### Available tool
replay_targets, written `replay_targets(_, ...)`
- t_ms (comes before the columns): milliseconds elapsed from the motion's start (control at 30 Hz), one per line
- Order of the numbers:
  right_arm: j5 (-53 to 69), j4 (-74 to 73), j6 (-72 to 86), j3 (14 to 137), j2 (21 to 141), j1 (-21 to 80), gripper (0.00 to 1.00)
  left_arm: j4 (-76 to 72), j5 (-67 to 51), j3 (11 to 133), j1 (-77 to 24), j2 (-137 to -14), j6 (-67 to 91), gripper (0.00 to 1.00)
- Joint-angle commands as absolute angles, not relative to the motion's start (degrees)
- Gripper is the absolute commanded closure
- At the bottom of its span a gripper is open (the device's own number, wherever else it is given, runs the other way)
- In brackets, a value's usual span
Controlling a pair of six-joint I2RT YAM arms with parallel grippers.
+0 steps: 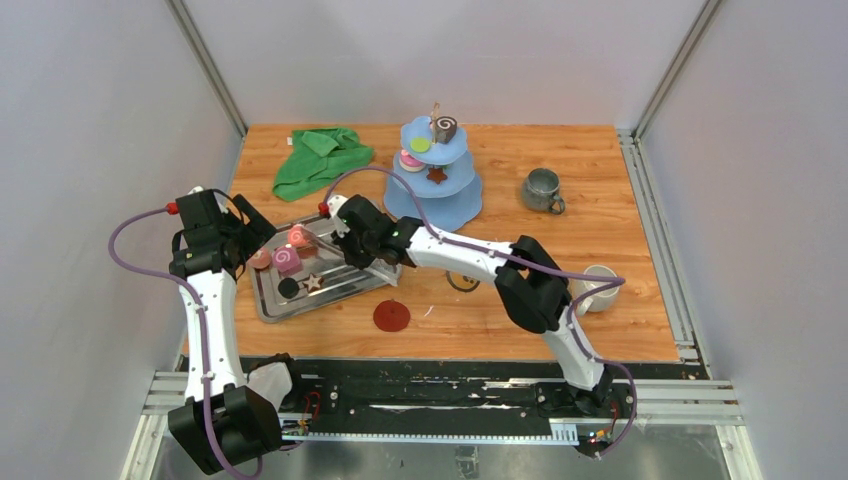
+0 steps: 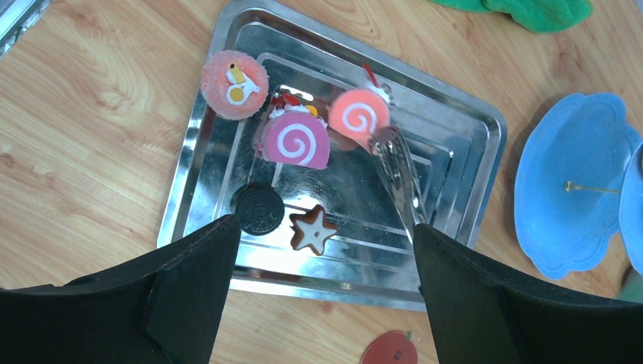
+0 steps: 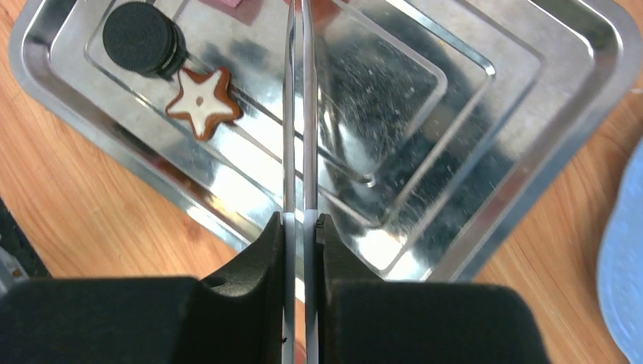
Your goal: Serve the afternoon tea
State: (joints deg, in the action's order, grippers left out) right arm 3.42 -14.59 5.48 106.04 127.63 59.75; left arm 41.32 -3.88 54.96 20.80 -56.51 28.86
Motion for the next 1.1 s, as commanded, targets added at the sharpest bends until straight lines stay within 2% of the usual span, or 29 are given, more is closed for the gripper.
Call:
replay_targets(0, 1.1, -11.7, 5.0, 100.4, 118.7, 60.0, 0.99, 41.3, -4.7, 55.8, 20.6, -55.8, 28.1, 0.11)
replay_targets(533, 8.3, -11.7, 5.8, 80.8, 95.7, 57.6, 0.99, 41.0, -6.1, 55.9, 20.3, -55.8, 28.5, 0.11)
replay_targets(833, 9.1, -14.4, 10.0, 67.1, 80.0, 50.8, 0.99, 40.5, -7.0, 55.7, 20.1, -55.6, 28.9, 0.11)
replay_targets(1067, 7.9, -19.0, 12.3, 61.0, 70.3, 43.9, 0.99, 39.8, -7.4, 55.3, 19.5, -55.5, 29.1, 0.11)
